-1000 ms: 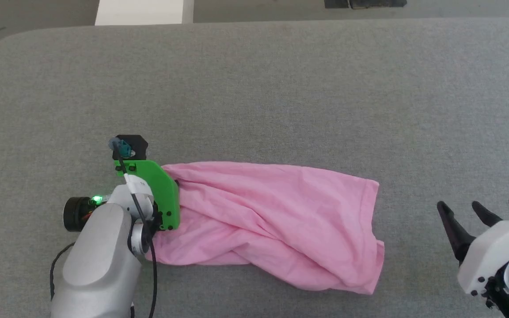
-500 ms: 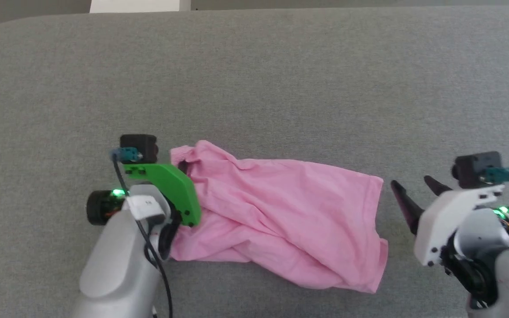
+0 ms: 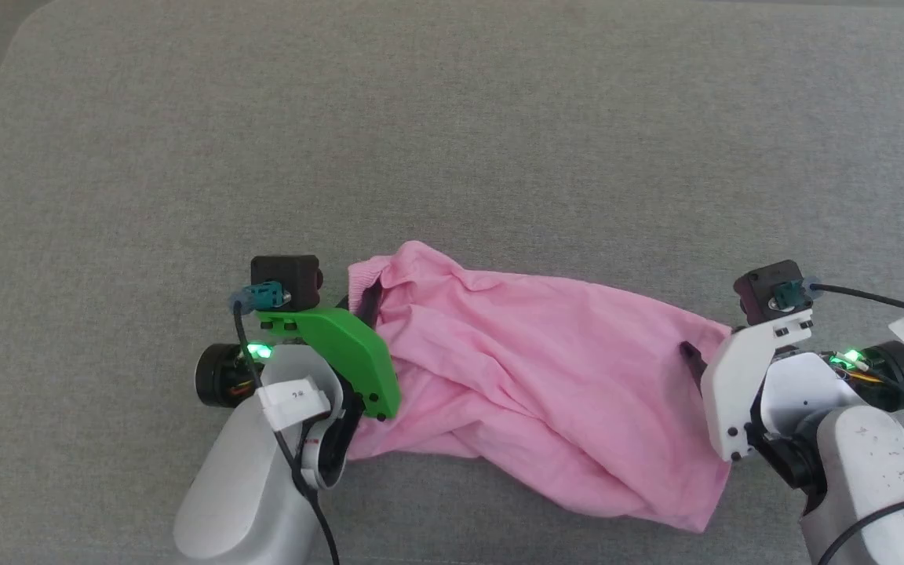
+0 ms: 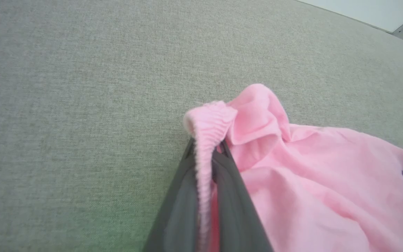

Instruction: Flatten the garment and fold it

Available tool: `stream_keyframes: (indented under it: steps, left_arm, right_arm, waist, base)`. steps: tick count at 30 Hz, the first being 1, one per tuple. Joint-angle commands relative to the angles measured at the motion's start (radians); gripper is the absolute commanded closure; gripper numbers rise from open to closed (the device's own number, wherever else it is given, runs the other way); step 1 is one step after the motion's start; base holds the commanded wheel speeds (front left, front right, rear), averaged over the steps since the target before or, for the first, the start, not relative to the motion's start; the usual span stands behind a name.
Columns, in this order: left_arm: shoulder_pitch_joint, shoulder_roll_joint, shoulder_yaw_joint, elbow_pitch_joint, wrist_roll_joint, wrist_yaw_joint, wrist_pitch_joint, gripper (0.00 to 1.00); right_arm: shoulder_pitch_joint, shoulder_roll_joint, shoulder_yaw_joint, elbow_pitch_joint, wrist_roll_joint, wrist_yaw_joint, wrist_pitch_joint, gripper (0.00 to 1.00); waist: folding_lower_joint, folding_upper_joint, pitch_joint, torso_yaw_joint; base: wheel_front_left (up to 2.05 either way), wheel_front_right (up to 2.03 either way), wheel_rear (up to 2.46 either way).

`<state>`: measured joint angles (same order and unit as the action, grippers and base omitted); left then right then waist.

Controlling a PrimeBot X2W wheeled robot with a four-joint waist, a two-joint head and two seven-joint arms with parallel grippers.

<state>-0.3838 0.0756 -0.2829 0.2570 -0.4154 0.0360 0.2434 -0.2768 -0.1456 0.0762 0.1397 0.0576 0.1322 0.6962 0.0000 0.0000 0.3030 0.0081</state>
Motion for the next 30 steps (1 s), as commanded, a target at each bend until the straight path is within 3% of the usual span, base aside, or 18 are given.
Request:
stream_keyframes:
  steps: [1, 3, 4, 5, 6, 11, 17, 23, 25, 30]
  left_arm:
    - [0.013, -0.001, -0.003, -0.005, -0.006, 0.005, -0.006, 1.00]
    - [0.015, 0.000, -0.004, -0.009, -0.006, 0.007, -0.008, 1.00]
    - [0.016, 0.000, -0.003, -0.012, -0.009, 0.006, -0.012, 1.00]
    - [0.017, 0.000, -0.002, -0.013, -0.011, 0.006, -0.014, 1.00]
    - [0.018, 0.000, -0.001, -0.015, -0.016, 0.002, -0.018, 1.00]
    - [0.015, -0.008, 0.033, -0.033, -0.088, -0.019, -0.057, 1.00]
    - [-0.088, 0.012, 0.090, -0.067, -0.151, -0.052, -0.068, 1.00]
    - [-0.305, 0.066, 0.115, -0.052, -0.147, -0.061, -0.012, 1.00]
    - [-0.407, 0.093, 0.112, -0.022, -0.124, -0.065, 0.010, 1.00]
    - [-0.637, 0.127, 0.103, 0.070, -0.084, -0.075, 0.032, 1.00]
  right_arm:
    - [-0.016, -0.006, 0.009, 0.019, -0.006, -0.002, 0.010, 0.00]
    - [-0.018, -0.009, 0.021, 0.038, 0.000, -0.002, 0.021, 0.00]
    - [-0.020, -0.008, 0.021, 0.045, 0.007, -0.002, 0.024, 0.55]
    - [-0.024, -0.006, 0.021, 0.047, 0.014, -0.002, 0.019, 0.85]
    - [-0.030, -0.006, 0.023, 0.047, 0.024, -0.002, 0.010, 1.00]
    - [-0.069, -0.003, 0.013, 0.027, 0.096, -0.002, -0.031, 1.00]
    - [-0.202, -0.072, -0.010, -0.046, 0.219, -0.002, -0.019, 1.00]
    - [-0.436, -0.120, -0.048, -0.070, 0.353, -0.002, 0.062, 1.00]
    - [-0.532, -0.152, -0.021, -0.050, 0.345, -0.002, 0.087, 1.00]
    - [-0.762, -0.145, -0.019, 0.061, 0.353, -0.002, 0.083, 1.00]
  waist:
    - [0.0000, 0.0000, 0.005, 0.007]
    - [0.0000, 0.0000, 0.005, 0.007]
    - [0.0000, 0.0000, 0.004, 0.007]
    - [0.0000, 0.0000, 0.004, 0.006]
    - [0.0000, 0.0000, 0.002, 0.004]
    - [0.0000, 0.0000, -0.016, -0.013]
    - [0.0000, 0.0000, -0.033, -0.031]
    - [0.0000, 0.0000, -0.016, -0.050]
    - [0.0000, 0.0000, 0.005, -0.059]
    - [0.0000, 0.0000, 0.057, -0.078]
  base:
    - [0.00, 0.00, 0.00]
    - [0.00, 0.00, 0.00]
    - [0.00, 0.00, 0.00]
    - [0.00, 0.00, 0.00]
    - [0.00, 0.00, 0.00]
    - [0.00, 0.00, 0.00]
    - [0.00, 0.00, 0.00]
    - [0.00, 0.00, 0.00]
    - [0.00, 0.00, 0.00]
    - [0.00, 0.00, 0.00]
